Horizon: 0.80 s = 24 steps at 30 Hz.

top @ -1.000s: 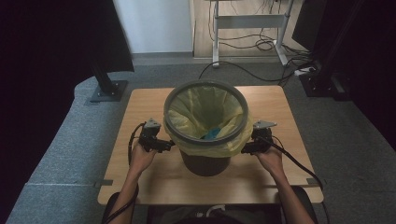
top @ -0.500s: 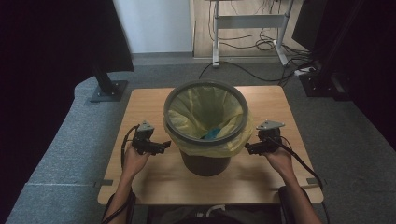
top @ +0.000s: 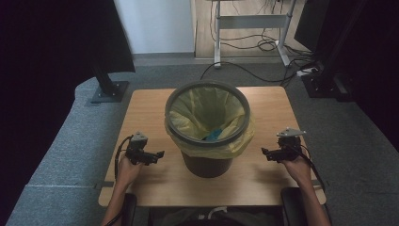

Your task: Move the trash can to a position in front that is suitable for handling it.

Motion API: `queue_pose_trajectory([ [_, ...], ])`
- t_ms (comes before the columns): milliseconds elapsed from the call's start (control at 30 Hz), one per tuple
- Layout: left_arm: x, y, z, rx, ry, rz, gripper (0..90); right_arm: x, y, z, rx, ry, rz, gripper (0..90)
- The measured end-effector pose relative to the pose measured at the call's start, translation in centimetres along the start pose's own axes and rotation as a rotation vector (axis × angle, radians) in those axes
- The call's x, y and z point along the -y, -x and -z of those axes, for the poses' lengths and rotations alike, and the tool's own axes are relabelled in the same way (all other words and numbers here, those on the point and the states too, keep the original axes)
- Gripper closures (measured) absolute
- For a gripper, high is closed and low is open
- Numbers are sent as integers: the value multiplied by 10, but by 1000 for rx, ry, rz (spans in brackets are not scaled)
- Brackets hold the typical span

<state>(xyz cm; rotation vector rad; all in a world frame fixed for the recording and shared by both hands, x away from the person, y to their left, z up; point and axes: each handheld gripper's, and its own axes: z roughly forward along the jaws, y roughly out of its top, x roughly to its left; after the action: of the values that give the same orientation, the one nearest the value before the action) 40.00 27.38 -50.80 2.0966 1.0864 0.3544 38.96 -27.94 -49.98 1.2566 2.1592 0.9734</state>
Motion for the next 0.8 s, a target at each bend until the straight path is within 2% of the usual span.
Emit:
queue_pose_trajectory([
  [333, 16, -6, -6, -21, -26, 34, 0, 30, 11, -10, 11, -49, -34, 0],
  [633, 26, -11, -19, -53, -95, 27, 0, 48, 16, -22, 35, -107, -35, 0],
  [800, 28, -12, -22, -63, -105, 21, 0, 53, 18, -25, 19, -85, -73, 0],
])
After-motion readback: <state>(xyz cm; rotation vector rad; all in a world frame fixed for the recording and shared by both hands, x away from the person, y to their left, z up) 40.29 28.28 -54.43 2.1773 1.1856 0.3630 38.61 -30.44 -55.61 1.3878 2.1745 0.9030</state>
